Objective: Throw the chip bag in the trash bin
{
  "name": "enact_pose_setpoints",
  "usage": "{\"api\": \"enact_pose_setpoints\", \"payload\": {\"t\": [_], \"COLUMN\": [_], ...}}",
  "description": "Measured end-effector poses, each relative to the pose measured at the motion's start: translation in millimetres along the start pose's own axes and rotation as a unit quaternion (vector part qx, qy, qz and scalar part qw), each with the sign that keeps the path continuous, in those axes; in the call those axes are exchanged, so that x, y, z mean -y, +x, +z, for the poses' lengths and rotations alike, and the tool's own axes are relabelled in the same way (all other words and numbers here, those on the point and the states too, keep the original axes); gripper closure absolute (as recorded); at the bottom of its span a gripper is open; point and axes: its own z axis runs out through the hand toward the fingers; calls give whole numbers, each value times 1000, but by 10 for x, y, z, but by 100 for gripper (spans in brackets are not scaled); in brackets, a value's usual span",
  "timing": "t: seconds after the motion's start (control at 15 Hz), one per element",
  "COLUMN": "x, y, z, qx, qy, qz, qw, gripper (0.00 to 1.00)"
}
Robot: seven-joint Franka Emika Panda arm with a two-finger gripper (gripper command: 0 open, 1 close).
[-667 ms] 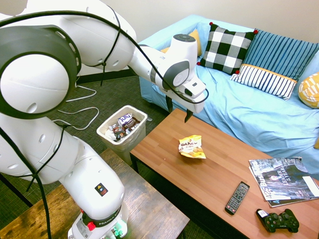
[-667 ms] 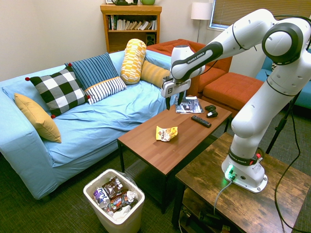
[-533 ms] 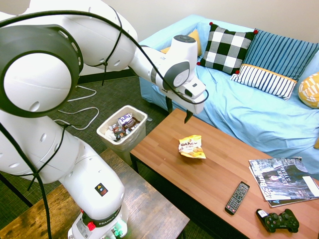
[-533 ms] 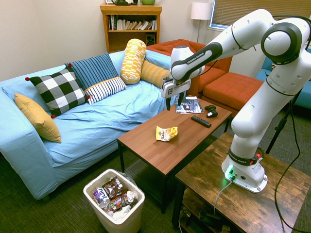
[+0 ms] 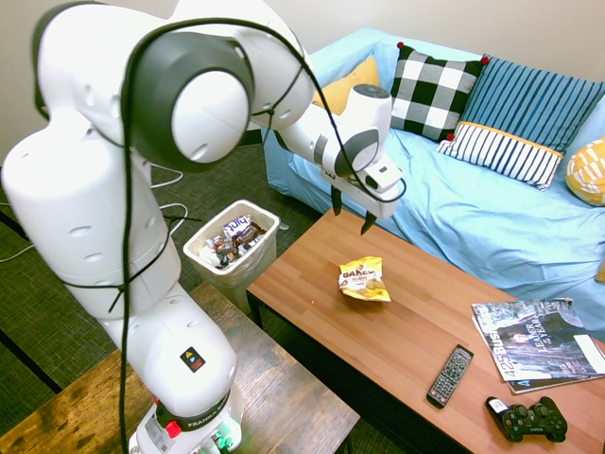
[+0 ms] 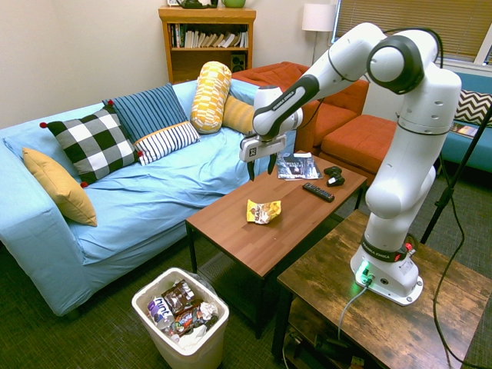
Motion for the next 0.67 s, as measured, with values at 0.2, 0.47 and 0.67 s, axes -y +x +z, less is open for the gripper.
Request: {"api": "enact_pose_setpoints", "payload": {"t": [0.2, 0.47, 0.67], "x": [196, 254, 190], "y": [134, 196, 260], "z": [429, 1004, 1333], "qx": [19, 39, 37], "qy": [-18, -46, -63], "qz": [33, 74, 109], "qw": [999, 995, 991], "gripper": [0, 0, 0]}}
